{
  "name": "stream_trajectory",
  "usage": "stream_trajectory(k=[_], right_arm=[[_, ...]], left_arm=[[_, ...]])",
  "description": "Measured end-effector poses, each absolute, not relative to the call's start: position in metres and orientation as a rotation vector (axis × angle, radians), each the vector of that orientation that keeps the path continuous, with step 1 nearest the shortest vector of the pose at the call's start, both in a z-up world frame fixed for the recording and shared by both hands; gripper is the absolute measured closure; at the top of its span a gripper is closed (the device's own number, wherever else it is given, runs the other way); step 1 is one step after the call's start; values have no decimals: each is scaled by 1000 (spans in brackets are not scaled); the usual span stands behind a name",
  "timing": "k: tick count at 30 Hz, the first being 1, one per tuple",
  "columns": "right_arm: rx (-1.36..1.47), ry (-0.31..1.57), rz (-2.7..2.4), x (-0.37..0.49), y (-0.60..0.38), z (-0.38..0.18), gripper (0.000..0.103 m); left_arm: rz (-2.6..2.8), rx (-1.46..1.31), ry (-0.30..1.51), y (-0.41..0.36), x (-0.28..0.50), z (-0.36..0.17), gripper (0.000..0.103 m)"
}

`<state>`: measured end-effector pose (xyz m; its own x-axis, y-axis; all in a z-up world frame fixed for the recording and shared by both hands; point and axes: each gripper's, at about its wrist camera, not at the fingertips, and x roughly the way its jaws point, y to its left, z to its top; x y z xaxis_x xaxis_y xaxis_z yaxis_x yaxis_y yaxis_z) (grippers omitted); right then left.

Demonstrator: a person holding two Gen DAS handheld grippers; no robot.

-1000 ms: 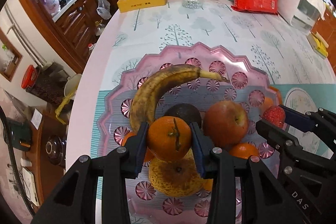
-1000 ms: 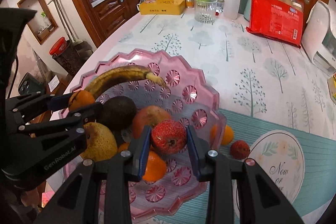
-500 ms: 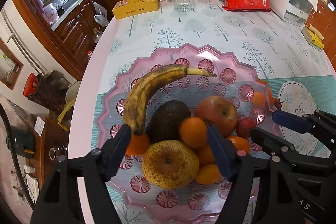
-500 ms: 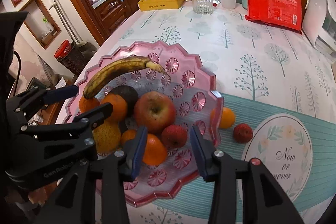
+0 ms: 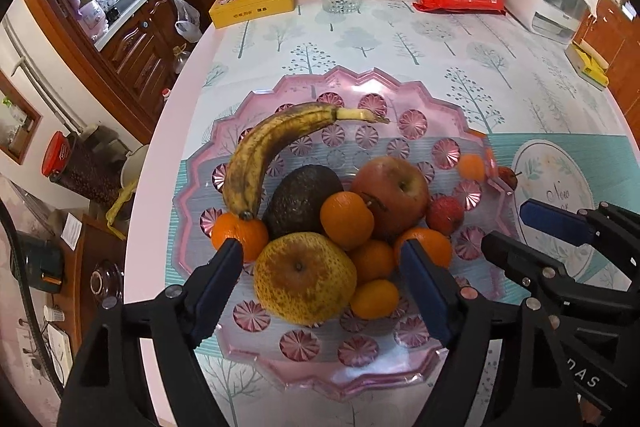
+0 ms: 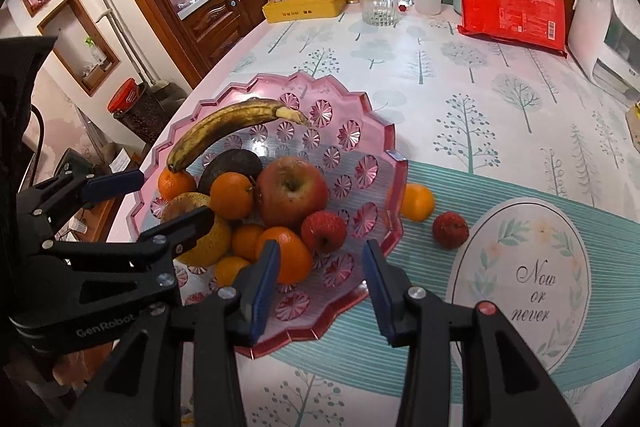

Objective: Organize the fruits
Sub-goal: 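Grasp the red lychee with the right gripper while the left gripper grasps a small orange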

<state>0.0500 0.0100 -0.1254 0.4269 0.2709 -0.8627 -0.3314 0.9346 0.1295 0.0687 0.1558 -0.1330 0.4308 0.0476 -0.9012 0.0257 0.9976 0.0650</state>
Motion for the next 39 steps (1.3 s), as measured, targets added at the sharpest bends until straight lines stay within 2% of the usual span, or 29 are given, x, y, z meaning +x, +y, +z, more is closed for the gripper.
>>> stream_trajectory(k=[14, 26, 33, 39], right_arm=[[-103, 1002, 376, 42, -14, -99, 60], [-184, 943, 393, 58, -53, -87, 60], [-282, 911, 465, 72, -66, -114, 60], [-252, 983, 496, 93, -75, -156, 60]], left_arm=[[-4, 92, 1083, 133, 58, -104, 13], [-105, 222, 1048, 100, 77, -84, 13], [-243, 289, 1056, 89, 114, -77, 13], [-347, 330, 1099, 70, 145, -86, 13]])
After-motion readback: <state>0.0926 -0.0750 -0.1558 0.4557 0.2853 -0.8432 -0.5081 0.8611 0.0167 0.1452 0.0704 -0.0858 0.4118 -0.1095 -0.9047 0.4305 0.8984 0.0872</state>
